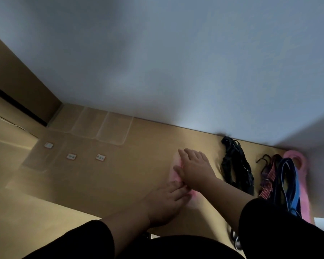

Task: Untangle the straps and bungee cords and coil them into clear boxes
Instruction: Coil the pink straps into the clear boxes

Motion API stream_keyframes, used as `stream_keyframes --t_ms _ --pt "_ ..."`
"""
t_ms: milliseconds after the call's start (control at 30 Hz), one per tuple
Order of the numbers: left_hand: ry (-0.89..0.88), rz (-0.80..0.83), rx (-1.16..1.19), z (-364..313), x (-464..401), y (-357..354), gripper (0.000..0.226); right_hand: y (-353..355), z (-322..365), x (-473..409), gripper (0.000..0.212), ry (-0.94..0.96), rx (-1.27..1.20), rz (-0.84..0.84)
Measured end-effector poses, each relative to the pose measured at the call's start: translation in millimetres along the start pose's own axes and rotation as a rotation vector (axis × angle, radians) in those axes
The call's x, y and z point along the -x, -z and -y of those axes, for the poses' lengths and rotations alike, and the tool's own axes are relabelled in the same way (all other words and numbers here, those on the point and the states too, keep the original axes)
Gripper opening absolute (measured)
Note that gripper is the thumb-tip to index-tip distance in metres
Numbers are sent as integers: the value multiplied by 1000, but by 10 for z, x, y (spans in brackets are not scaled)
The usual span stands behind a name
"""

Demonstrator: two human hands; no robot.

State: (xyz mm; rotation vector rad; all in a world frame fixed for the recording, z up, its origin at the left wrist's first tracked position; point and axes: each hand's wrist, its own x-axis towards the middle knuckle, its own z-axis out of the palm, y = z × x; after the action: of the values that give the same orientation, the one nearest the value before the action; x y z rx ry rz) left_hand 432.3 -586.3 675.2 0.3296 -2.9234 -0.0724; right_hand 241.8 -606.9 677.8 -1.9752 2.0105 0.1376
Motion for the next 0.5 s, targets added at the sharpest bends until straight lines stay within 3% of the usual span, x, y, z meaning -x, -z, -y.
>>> stream_keyframes --t_ms 267,500 --pt "71 25 -13 -66 85 -165 39 -156 -8 6 72 60 -5 17" --pt "21 82 -20 -62 145 -192 40 -169 6 14 75 129 27 -4"
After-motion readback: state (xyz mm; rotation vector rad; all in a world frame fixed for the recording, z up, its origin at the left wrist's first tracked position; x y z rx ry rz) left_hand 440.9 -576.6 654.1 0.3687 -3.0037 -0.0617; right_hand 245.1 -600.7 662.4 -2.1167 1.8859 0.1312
